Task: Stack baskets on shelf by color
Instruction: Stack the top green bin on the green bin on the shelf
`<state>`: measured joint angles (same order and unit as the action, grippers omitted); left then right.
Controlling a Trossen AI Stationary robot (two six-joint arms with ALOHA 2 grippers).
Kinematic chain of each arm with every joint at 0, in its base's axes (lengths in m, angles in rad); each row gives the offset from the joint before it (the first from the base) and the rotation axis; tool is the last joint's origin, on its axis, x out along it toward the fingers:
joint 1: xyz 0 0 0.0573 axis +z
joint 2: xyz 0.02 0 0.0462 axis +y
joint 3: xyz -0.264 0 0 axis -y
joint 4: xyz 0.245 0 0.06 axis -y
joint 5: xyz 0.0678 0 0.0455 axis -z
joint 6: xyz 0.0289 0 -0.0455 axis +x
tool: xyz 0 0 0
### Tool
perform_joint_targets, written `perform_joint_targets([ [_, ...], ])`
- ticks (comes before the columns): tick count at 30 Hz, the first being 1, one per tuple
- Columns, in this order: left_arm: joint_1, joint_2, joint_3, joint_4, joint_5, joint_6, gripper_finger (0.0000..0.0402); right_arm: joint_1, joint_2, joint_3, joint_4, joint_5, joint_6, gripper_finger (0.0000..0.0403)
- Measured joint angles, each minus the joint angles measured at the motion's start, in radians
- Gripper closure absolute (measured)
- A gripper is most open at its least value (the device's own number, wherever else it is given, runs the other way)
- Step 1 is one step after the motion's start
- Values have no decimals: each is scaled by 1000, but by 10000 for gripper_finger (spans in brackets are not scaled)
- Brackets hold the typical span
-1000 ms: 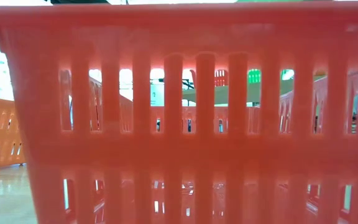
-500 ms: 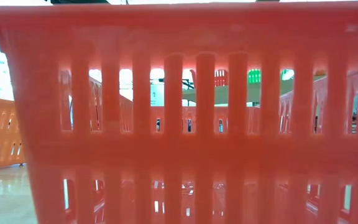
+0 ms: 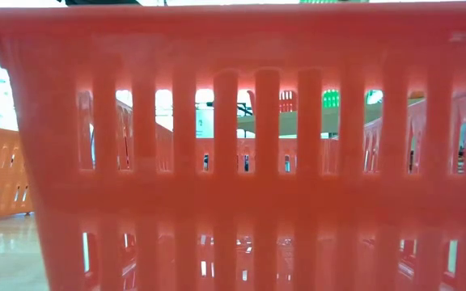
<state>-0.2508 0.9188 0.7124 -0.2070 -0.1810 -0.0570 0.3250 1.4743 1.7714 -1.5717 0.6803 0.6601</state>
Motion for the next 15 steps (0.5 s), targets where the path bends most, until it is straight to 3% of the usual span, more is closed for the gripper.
perform_joint_targets([
  [6,0,0,0,0,0,0,367,-98,-18,-17,3,-61,-84,395],
  [15,0,0,0,0,0,0,368,-227,-41,-209,1,-173,-139,395],
])
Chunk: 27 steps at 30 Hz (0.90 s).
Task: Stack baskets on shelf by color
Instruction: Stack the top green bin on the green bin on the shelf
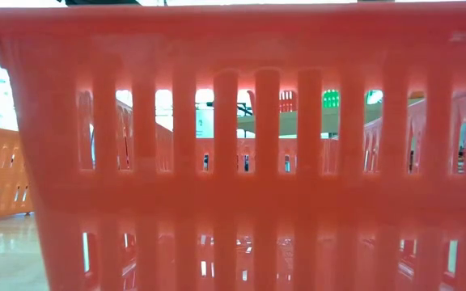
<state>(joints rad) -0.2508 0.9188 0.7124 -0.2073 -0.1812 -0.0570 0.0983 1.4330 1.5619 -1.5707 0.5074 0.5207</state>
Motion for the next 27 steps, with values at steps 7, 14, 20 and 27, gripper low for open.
perform_joint_targets([
  [7,0,0,0,0,-3,15,370,-19,-14,-42,0,-64,34,394],
  [14,0,0,0,0,-3,15,370,-16,-12,-42,17,-56,36,394],
  [20,1,0,0,1,-3,15,366,-16,-12,-42,49,-56,13,394],
  [27,1,0,0,1,-2,15,373,-16,-12,-59,97,-56,-2,394],
])
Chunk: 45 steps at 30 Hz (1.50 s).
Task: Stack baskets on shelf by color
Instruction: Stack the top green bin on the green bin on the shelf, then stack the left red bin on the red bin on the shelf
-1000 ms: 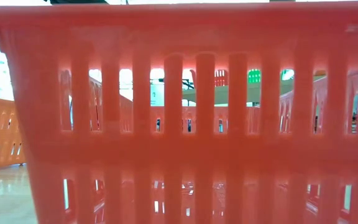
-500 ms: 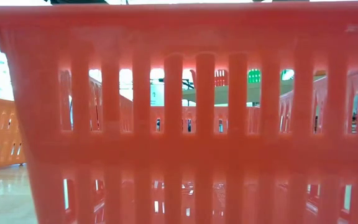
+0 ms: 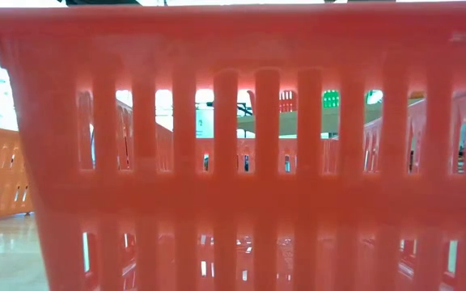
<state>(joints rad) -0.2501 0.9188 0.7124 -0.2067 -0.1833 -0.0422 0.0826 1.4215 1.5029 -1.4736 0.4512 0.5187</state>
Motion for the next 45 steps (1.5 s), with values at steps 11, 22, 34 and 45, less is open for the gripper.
perform_joint_targets([
  [11,0,0,0,0,0,0,367,0,1,-66,11,-10,4,383],
  [22,0,0,0,0,0,0,368,0,-8,-52,11,5,-4,297],
  [34,-6,0,0,-3,-28,-30,367,139,-9,132,171,-120,15,270],
  [45,-160,5,0,44,115,-58,351,394,117,132,223,-135,141,270],
])
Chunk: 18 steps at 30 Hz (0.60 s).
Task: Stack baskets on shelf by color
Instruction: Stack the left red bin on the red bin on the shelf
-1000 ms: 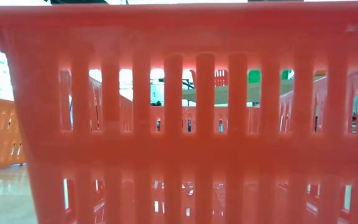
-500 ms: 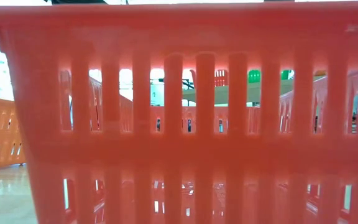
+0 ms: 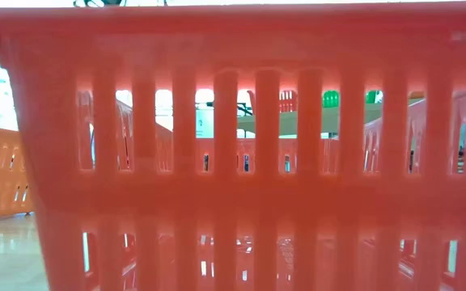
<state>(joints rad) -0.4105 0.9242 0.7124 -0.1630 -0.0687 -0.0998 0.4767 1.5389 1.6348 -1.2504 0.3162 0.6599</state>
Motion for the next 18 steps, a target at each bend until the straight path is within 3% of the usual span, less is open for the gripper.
perform_joint_targets([
  [8,-178,116,0,-1,-19,-169,320,73,114,0,-4,15,29,270],
  [18,-310,328,0,54,-43,-265,242,173,207,0,-10,-29,255,270],
])
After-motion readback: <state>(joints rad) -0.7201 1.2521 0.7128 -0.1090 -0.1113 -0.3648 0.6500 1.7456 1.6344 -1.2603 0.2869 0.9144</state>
